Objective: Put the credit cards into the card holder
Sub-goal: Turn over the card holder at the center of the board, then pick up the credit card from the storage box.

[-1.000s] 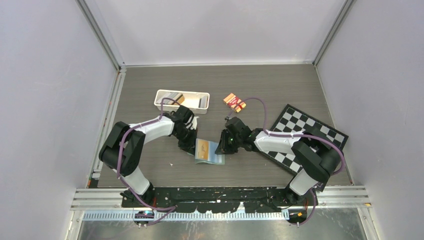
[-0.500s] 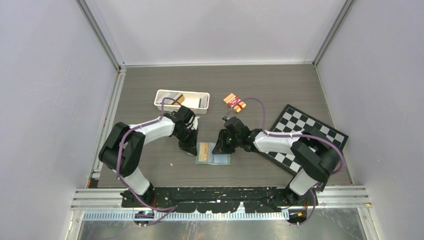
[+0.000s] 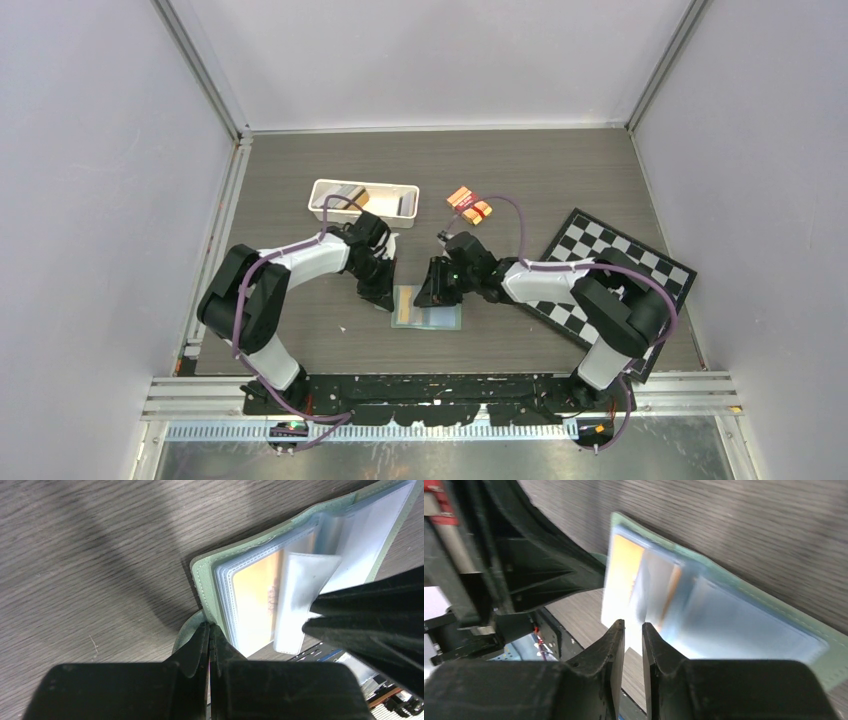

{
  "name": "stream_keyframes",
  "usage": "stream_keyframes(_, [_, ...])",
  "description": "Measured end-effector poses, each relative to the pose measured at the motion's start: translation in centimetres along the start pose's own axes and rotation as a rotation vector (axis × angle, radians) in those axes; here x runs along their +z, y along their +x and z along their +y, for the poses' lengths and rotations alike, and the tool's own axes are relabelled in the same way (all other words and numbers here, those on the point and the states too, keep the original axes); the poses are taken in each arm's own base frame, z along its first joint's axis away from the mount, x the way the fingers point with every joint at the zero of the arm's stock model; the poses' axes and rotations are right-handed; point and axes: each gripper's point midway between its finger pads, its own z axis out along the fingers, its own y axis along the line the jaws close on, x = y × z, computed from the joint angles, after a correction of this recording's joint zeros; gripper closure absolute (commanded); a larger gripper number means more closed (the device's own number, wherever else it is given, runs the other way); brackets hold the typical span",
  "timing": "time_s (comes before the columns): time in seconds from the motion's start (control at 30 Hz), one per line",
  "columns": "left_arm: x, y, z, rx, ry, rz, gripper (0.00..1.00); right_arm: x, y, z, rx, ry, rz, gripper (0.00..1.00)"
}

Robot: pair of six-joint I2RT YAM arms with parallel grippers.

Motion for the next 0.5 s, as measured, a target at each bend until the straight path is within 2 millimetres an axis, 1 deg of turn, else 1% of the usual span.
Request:
stream_keyframes(0.1, [0.0, 0.0, 0.0, -0.001, -0.002, -0.002, 0.98, 0.1, -0.6, 1.6, -0.018, -0.049, -0.005, 0.71])
stream_keyframes(0.13, [0.0, -0.1, 0.0, -0.002, -0.003, -0.004, 0.96, 0.2, -0.8, 2.1, -0.024, -0.065, -0.007, 0.7])
stream_keyframes(0.17, [-0.1, -0.1, 0.1, 0.001, -0.008, -0.01, 0.93, 0.3, -1.0, 2.7, -0.032, -0.083, -0.01, 0.69])
stream_keyframes(0.27, [-0.4, -0.4, 0.5, 0.007, -0.041, -0.044, 0.8, 0.3, -1.4, 4.0, -0.048, -0.123, -0.014, 0.66])
stream_keyframes(0.33, [-0.8, -0.7, 0.9, 0.009, -0.063, -0.066, 0.76, 0.2, -1.6, 4.5, -0.057, -0.137, -0.015, 0.63])
stream_keyframes(0.4, [-1.3, -1.0, 1.2, 0.007, -0.084, -0.094, 0.68, 0.1, -1.9, 4.9, -0.071, -0.143, -0.02, 0.61])
stream_keyframes(0.43, [-1.6, -1.2, 1.4, 0.007, -0.092, -0.108, 0.65, -0.1, -2.1, 5.2, -0.083, -0.145, -0.024, 0.6])
stream_keyframes(0.5, [-2.4, -1.7, 1.6, 0.002, -0.108, -0.143, 0.61, -0.8, -2.6, 5.6, -0.109, -0.146, -0.039, 0.57])
